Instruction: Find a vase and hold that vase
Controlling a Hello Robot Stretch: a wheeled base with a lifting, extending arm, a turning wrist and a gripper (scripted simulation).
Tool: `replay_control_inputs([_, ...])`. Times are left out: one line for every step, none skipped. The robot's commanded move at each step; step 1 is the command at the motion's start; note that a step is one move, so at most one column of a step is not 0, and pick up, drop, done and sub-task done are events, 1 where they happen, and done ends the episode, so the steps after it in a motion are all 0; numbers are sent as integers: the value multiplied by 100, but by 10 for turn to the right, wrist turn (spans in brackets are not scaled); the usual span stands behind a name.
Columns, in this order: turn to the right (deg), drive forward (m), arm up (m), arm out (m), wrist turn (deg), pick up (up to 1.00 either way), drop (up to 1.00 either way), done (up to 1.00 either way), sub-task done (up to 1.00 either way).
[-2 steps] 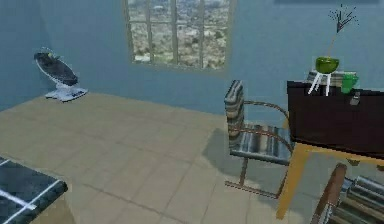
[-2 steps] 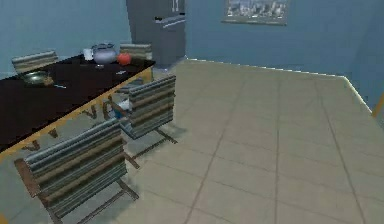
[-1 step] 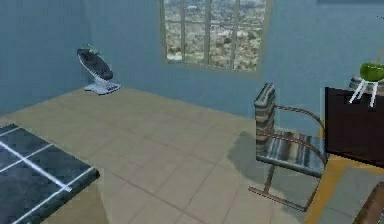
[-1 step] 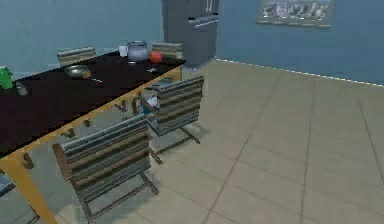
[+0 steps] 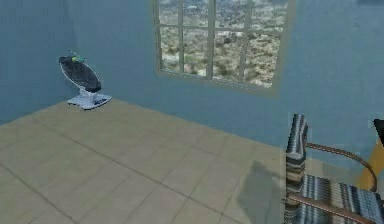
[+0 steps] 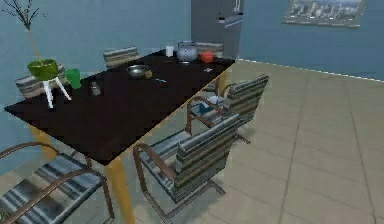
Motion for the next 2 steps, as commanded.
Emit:
replay_control_inputs([-240,0,0,0,0,0,0,0,0])
replay_control_inputs([-30,0,0,0,0,0,0,0,0])
